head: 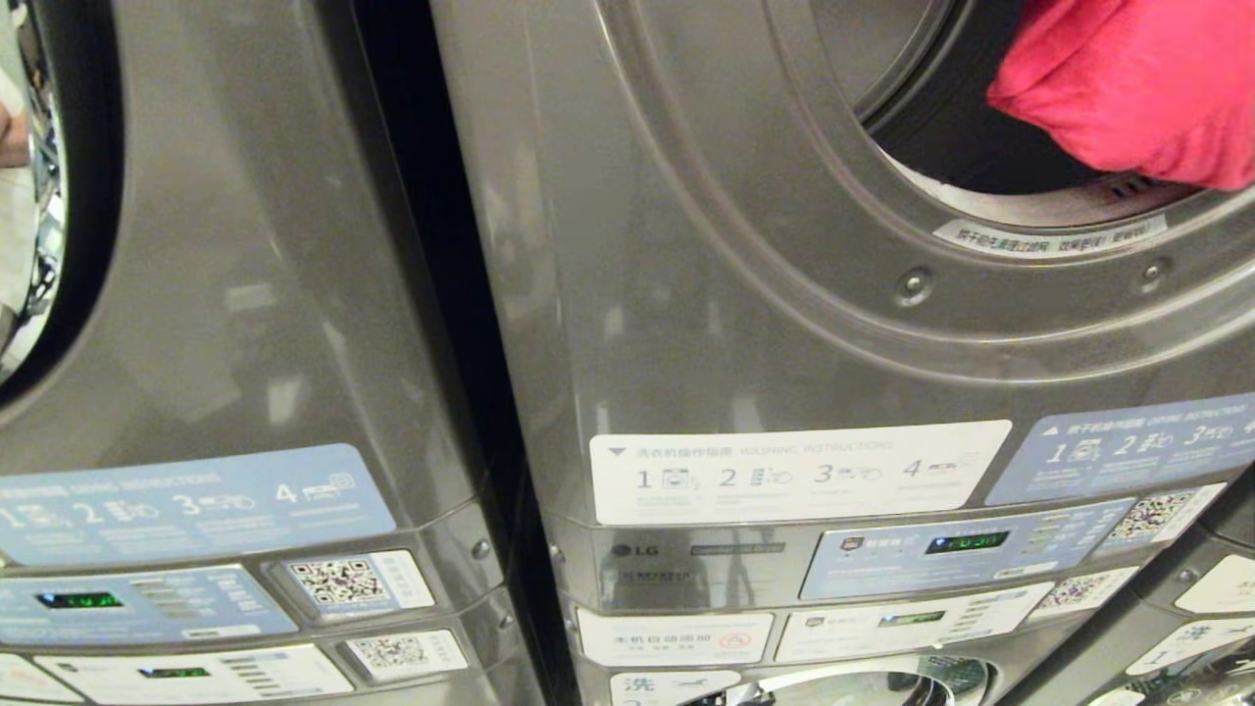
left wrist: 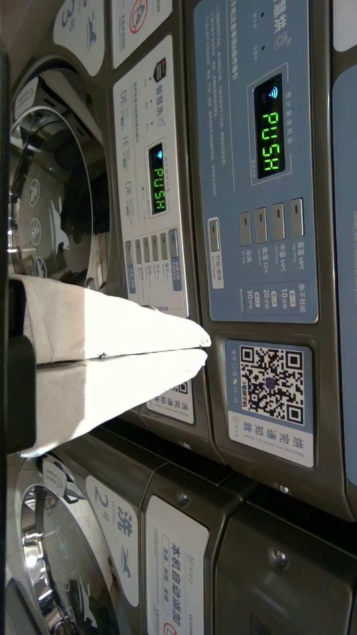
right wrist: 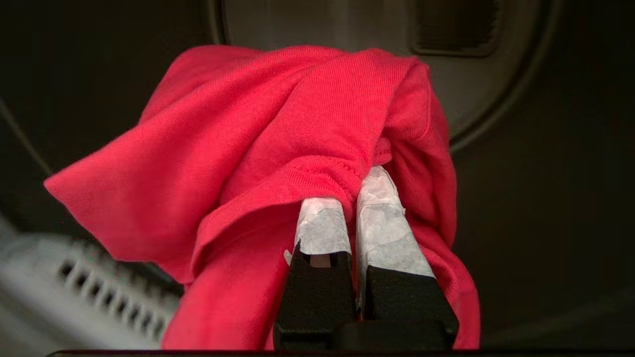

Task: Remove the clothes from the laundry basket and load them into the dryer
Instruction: Put the clothes in the dryer

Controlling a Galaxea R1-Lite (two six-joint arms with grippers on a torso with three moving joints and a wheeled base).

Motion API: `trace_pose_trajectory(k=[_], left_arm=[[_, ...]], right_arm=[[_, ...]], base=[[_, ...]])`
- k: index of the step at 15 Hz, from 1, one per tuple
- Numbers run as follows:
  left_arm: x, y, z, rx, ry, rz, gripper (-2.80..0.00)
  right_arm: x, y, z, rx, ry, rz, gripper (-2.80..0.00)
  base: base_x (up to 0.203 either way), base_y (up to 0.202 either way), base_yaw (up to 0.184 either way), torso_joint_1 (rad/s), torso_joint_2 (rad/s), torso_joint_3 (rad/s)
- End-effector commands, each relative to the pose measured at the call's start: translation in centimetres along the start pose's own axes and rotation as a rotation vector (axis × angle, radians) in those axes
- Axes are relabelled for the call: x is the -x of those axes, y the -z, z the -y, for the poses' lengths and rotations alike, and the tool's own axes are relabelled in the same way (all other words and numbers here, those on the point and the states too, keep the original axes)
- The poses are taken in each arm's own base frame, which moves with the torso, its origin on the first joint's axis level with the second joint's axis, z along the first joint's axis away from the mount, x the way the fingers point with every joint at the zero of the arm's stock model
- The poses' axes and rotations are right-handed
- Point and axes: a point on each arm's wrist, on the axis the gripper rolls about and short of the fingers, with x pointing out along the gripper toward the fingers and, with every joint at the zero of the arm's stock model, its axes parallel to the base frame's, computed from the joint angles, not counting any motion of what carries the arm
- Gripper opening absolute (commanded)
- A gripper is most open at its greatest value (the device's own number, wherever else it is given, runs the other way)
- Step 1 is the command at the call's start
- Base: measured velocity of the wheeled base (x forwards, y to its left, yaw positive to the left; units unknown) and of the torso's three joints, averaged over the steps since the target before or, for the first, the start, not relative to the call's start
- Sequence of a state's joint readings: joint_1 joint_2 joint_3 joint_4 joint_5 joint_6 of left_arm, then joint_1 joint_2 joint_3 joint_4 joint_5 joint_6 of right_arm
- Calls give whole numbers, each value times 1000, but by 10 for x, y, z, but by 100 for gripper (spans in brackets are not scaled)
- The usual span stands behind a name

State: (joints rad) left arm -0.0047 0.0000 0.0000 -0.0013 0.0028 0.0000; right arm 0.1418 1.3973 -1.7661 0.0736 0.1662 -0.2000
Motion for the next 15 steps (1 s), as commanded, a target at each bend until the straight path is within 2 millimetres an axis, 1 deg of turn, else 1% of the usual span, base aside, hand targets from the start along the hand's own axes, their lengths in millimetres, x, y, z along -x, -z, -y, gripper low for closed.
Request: trace_pose_trajectory(k=[1, 3, 5, 6, 10, 12, 13, 15], left_arm=[[0, 0, 0, 0, 0, 0, -280], [0, 0, 0, 2, 0, 0, -280], [0, 0, 0, 2, 0, 0, -280], [0, 0, 0, 3, 0, 0, -280], [0, 0, 0, 3, 0, 0, -280], [0, 0, 0, 3, 0, 0, -280], [0, 0, 0, 3, 0, 0, -280], [0, 0, 0, 3, 0, 0, -280]], right_arm=[[-53, 25, -13, -29, -34, -54, -280], [-82, 33, -21, -36, -24, -46, -280], [-100, 43, -28, -39, 3, -35, -280], [-103, 46, -29, -39, 22, -41, 0], [-110, 48, -31, -43, 25, -12, 0], [-109, 47, -31, -44, 28, -6, 0], [-107, 44, -32, -45, 31, 1, 0], [-94, 29, -32, -49, 30, 28, 0]], base=[[0, 0, 0, 0, 0, 0], [0, 0, 0, 0, 0, 0], [0, 0, 0, 0, 0, 0], [0, 0, 0, 0, 0, 0], [0, 0, 0, 0, 0, 0], [0, 0, 0, 0, 0, 0], [0, 0, 0, 0, 0, 0], [0, 0, 0, 0, 0, 0]])
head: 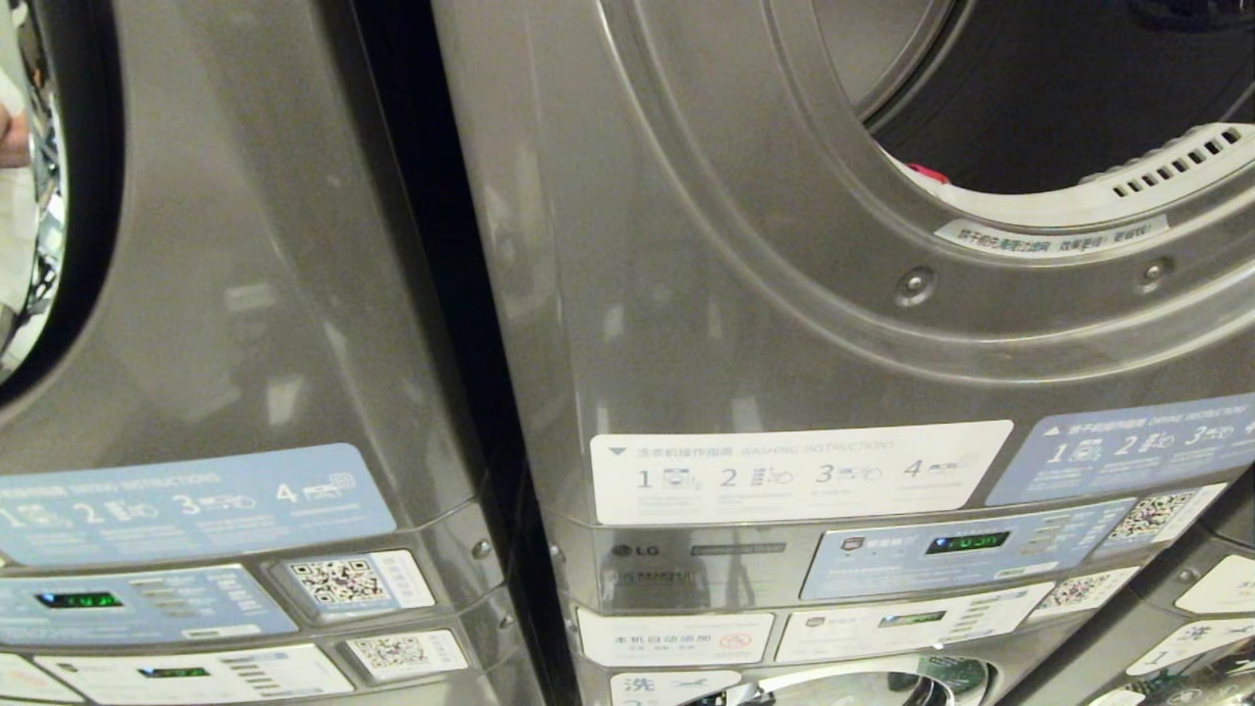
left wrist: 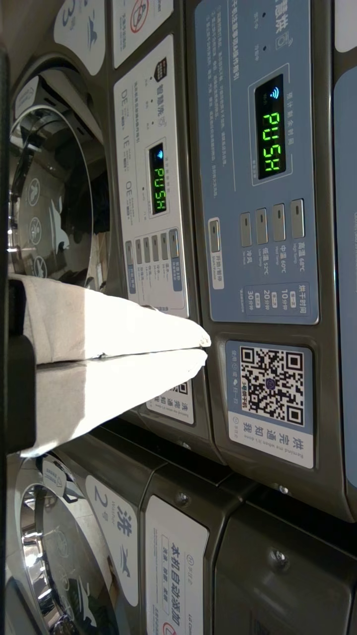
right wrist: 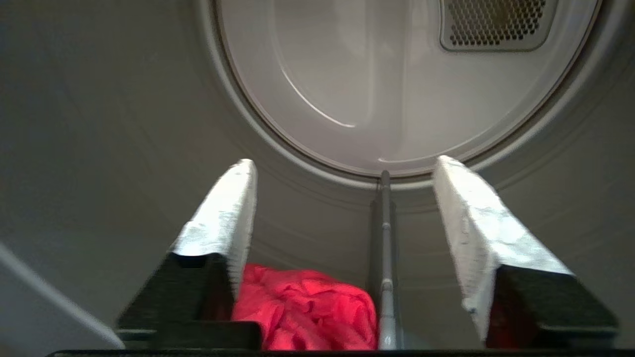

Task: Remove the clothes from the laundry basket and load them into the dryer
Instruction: Put the clothes in the dryer

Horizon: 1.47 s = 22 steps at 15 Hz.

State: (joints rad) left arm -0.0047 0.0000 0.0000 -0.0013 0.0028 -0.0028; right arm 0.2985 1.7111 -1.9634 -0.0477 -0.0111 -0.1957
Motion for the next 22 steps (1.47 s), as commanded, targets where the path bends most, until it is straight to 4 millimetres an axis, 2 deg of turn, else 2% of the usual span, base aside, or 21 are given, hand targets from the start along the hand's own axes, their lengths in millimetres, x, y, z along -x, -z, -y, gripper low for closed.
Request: trace_pose_trajectory(k=[1, 2, 3, 5, 8, 10, 12, 14, 17, 22], left_arm=[[0, 0, 0, 0, 0, 0, -280], [0, 0, 0, 0, 0, 0, -280], [0, 0, 0, 0, 0, 0, -280], [0, 0, 0, 0, 0, 0, -280], [0, 0, 0, 0, 0, 0, -280], [0, 0, 0, 0, 0, 0, -280], [0, 0, 0, 0, 0, 0, -280], [0, 0, 0, 0, 0, 0, -280], [0, 0, 0, -1, 0, 0, -280], [0, 0, 0, -1, 0, 0, -280]], right_arm=[[21, -21, 1, -4, -2, 39, 0], [40, -32, -1, -11, -14, 39, 0], [60, -40, -2, -18, -27, 35, -280], [103, -50, -2, -26, -45, 28, -280], [155, -31, -5, -25, -45, -62, -280], [192, -4, -7, -15, -60, -137, -280], [232, 31, -11, -7, -89, -210, -280], [264, 68, -16, 2, -116, -287, -280], [291, 121, -26, 6, -167, -415, -280], [326, 195, -41, -10, -306, -617, -280]], base=[[0, 0, 0, 0, 0, 0], [0, 0, 0, 0, 0, 0], [0, 0, 0, 0, 0, 0], [0, 0, 0, 0, 0, 0], [0, 0, 0, 0, 0, 0], [0, 0, 0, 0, 0, 0], [0, 0, 0, 0, 0, 0], [0, 0, 0, 0, 0, 0], [0, 0, 0, 0, 0, 0], [0, 0, 0, 0, 0, 0]])
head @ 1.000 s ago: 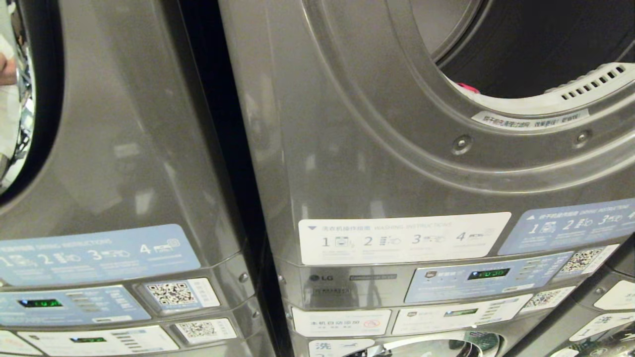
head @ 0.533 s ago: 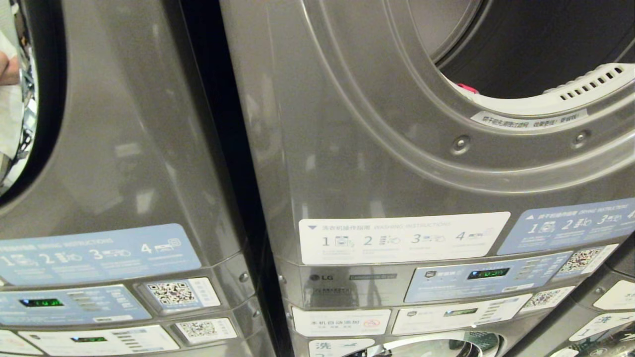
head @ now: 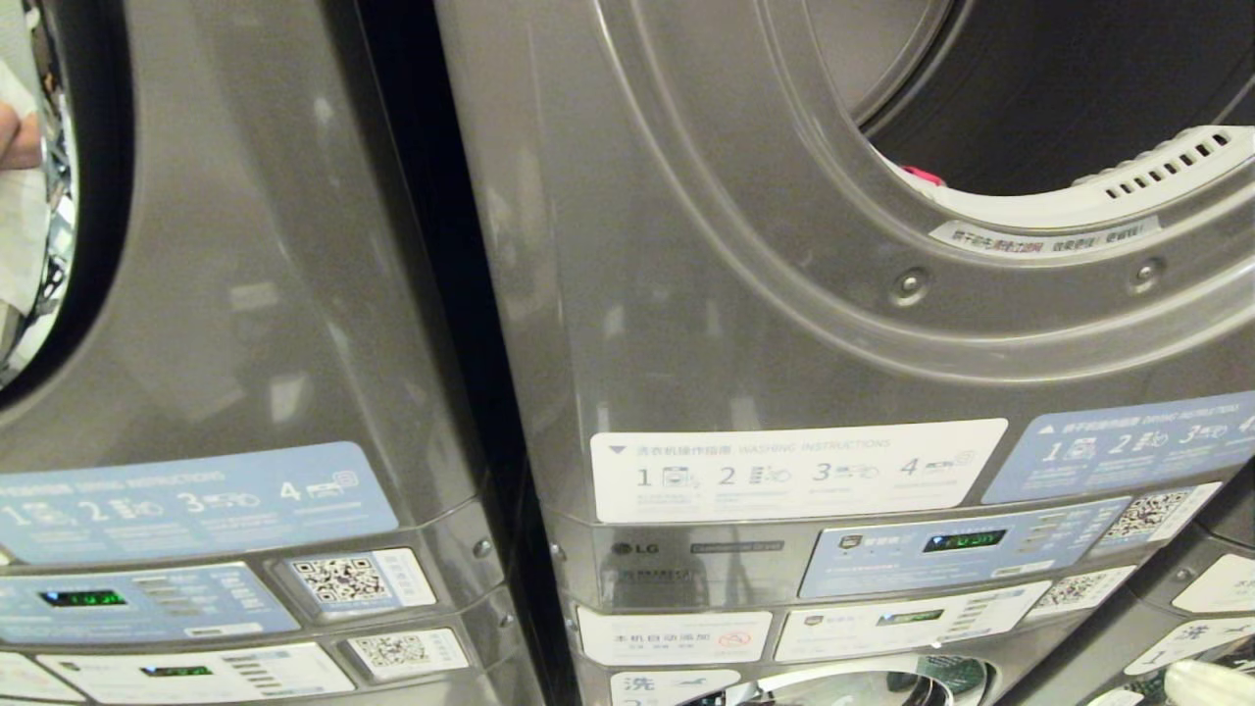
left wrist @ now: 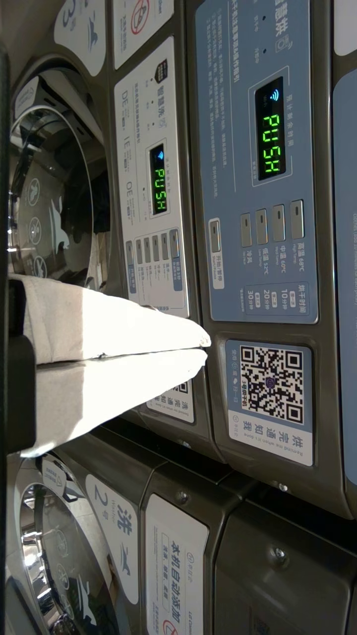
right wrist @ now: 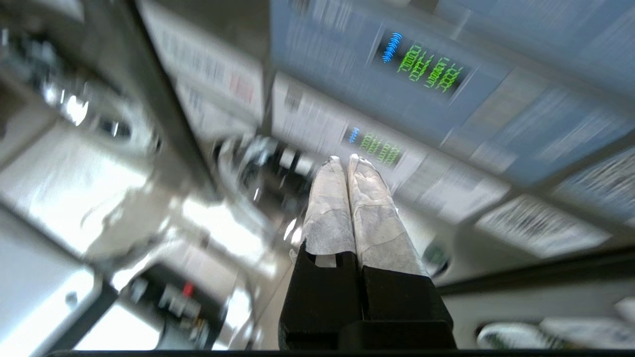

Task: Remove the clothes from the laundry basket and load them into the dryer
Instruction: Put the clothes in the dryer, then close the dryer

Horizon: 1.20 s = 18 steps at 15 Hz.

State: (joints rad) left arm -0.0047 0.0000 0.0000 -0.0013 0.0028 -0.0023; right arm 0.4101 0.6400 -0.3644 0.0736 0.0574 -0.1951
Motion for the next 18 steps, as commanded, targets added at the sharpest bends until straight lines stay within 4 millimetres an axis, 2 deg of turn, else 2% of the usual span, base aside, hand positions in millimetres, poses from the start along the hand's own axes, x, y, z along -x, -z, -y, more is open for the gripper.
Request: trace_pose_trajectory(k=[1, 3, 4, 7, 11, 15, 18], left_arm=[[0, 0, 0, 1, 0, 0, -280], [0, 0, 0, -1, 0, 0, -280], [0, 0, 0, 1, 0, 0, -280], [0, 0, 0, 1, 0, 0, -280], [0, 0, 0, -1, 0, 2, -280], [0, 0, 0, -1, 0, 0, -280], [0, 0, 0, 0, 0, 1, -280]], right_arm=[[-1, 32, -6, -5, -20, -60, -280], [-1, 73, -15, -14, -39, -133, -280], [2, 86, -17, -22, -21, -144, -280], [3, 92, -16, -120, 186, -199, -280], [15, 97, -22, -165, 429, -64, -280], [13, 97, -21, -128, 451, 16, -280], [15, 99, -22, -104, 378, 37, -280]], base=[[0, 0, 0, 0, 0, 0], [0, 0, 0, 0, 0, 0], [0, 0, 0, 0, 0, 0], [0, 0, 0, 0, 0, 0], [0, 0, 0, 0, 0, 0], [0, 0, 0, 0, 0, 0], [0, 0, 0, 0, 0, 0]])
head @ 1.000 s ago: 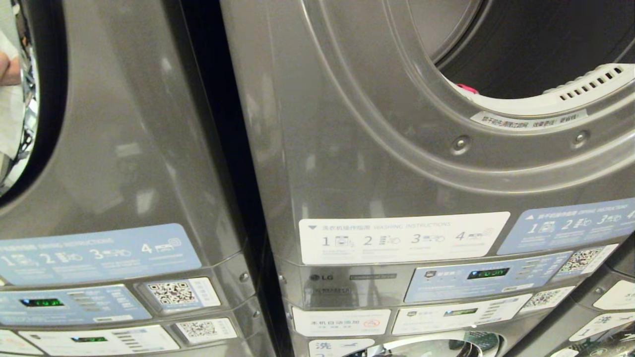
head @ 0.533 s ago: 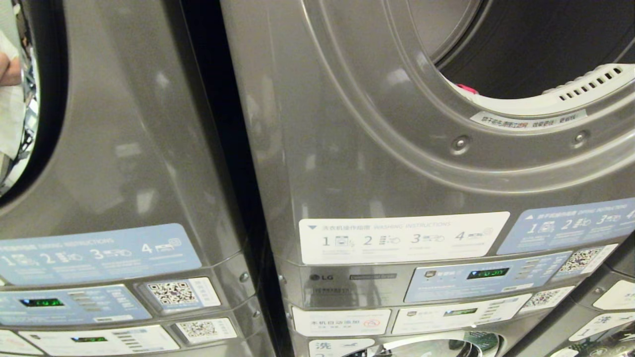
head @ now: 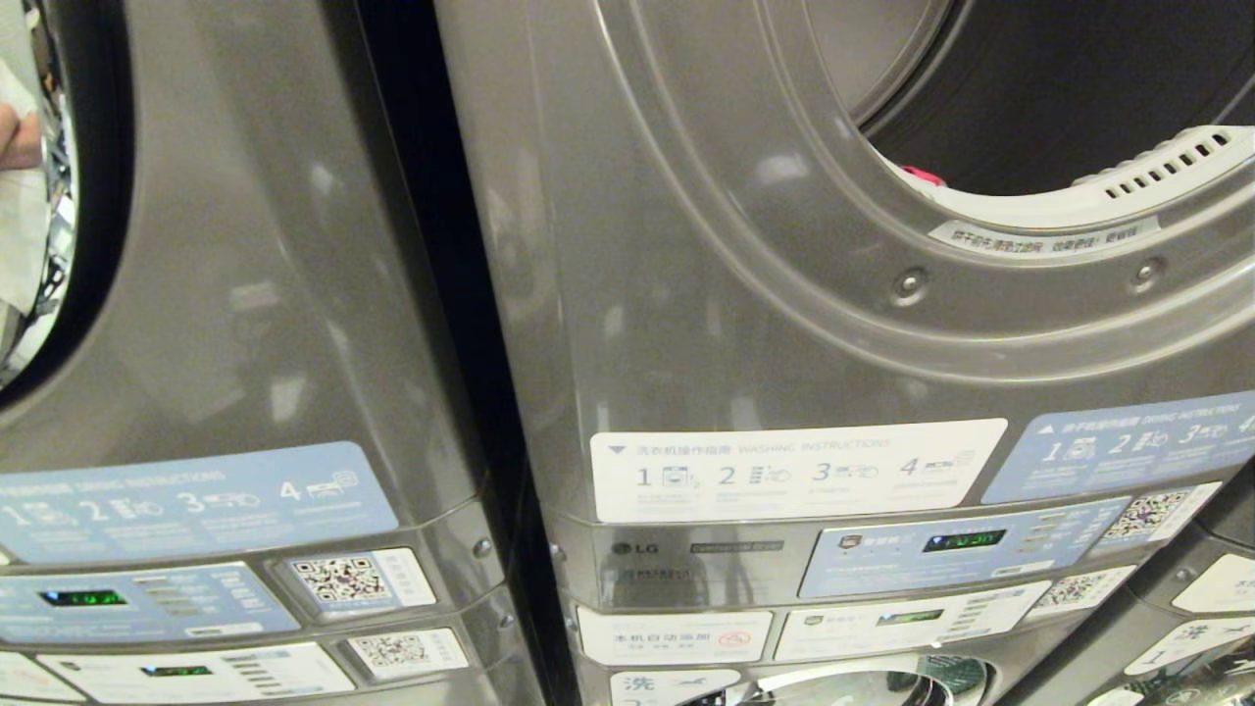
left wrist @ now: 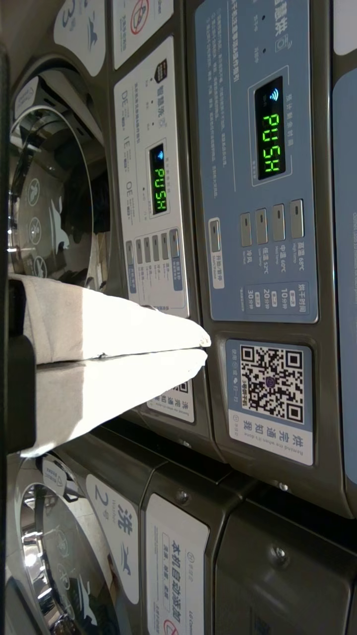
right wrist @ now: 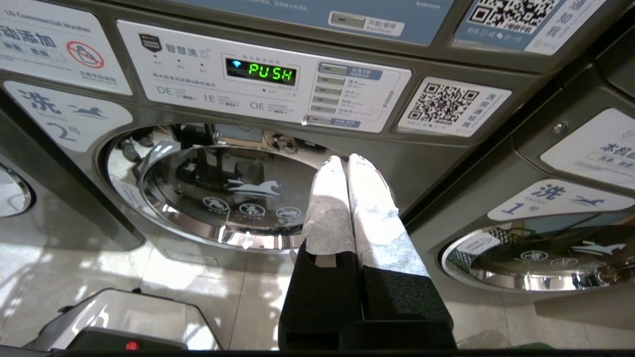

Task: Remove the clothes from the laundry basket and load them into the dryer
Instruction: Close the dryer

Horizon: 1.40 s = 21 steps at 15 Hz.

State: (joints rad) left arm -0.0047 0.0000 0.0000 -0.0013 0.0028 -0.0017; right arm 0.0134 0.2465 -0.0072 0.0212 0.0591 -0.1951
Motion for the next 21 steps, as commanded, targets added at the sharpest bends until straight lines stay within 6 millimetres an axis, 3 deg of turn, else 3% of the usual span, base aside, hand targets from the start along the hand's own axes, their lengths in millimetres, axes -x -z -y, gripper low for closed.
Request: trace_pose_trajectory(k=[1, 6, 17, 21], left_arm=[[0, 0, 0, 0, 0, 0, -280], [0, 0, 0, 0, 0, 0, -280], [0, 0, 0, 0, 0, 0, -280], [0, 0, 0, 0, 0, 0, -280]], right_arm=[[3, 0, 0, 6, -8, 34, -280], [18, 7, -3, 2, 57, 249, -280], [18, 7, -2, -41, 83, 240, -280], [18, 7, -2, -41, 83, 240, -280]], base=[[0, 0, 0, 0, 0, 0], [0, 0, 0, 0, 0, 0], [0, 0, 0, 0, 0, 0], [-180, 0, 2, -5, 4, 2]])
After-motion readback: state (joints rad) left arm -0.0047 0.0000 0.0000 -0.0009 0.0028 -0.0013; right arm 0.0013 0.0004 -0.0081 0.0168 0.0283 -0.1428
